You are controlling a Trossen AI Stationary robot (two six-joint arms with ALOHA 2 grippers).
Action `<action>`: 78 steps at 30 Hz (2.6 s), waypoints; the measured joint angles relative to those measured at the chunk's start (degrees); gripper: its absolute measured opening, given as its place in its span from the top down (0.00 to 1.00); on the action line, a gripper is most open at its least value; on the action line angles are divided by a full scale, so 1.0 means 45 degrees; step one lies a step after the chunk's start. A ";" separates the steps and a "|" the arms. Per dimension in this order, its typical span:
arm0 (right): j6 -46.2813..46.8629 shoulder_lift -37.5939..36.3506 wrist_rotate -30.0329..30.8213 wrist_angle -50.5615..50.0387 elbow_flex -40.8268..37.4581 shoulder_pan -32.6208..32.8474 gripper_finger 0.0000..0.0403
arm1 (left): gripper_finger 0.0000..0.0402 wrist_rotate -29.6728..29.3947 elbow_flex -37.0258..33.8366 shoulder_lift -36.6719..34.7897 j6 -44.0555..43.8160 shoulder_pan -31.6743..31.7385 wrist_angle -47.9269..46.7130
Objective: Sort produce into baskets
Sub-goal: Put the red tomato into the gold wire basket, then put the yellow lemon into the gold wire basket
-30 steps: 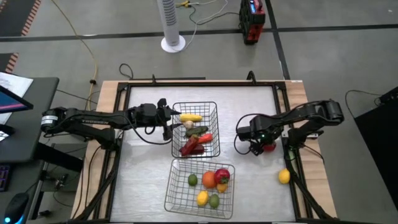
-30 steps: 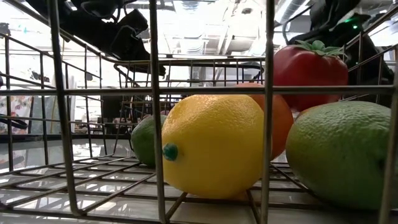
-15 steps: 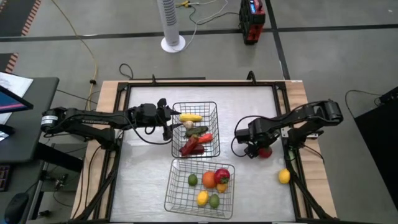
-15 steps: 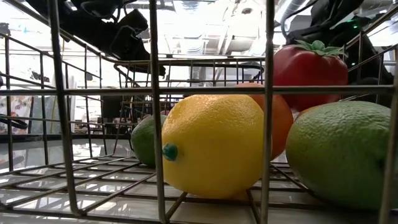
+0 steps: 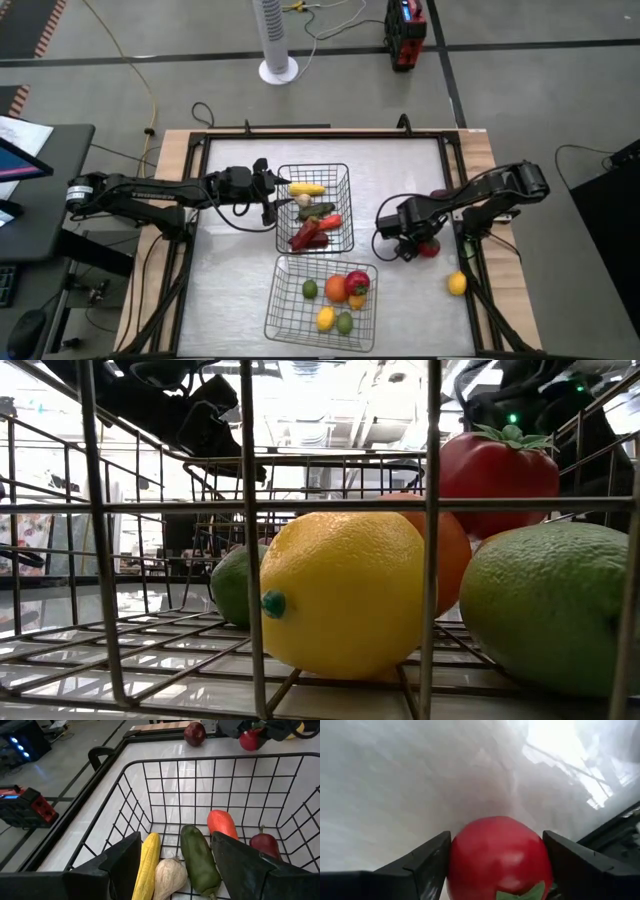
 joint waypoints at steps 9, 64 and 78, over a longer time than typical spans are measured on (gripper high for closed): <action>-0.0506 0.0001 0.0573 -0.0781 0.2995 -0.0008 0.20 | 0.43 -0.0005 0.0000 0.0000 -0.0010 0.0000 0.0000; -0.2006 0.1127 0.3765 -0.4366 0.7599 0.2720 0.17 | 0.43 0.2458 -0.0010 -0.2084 -0.1180 -0.0685 -0.0367; 0.3860 -0.0420 -0.1918 -0.2154 0.2430 0.5053 0.19 | 0.43 0.2001 -0.0010 -0.2084 -0.1233 -0.0685 -0.0393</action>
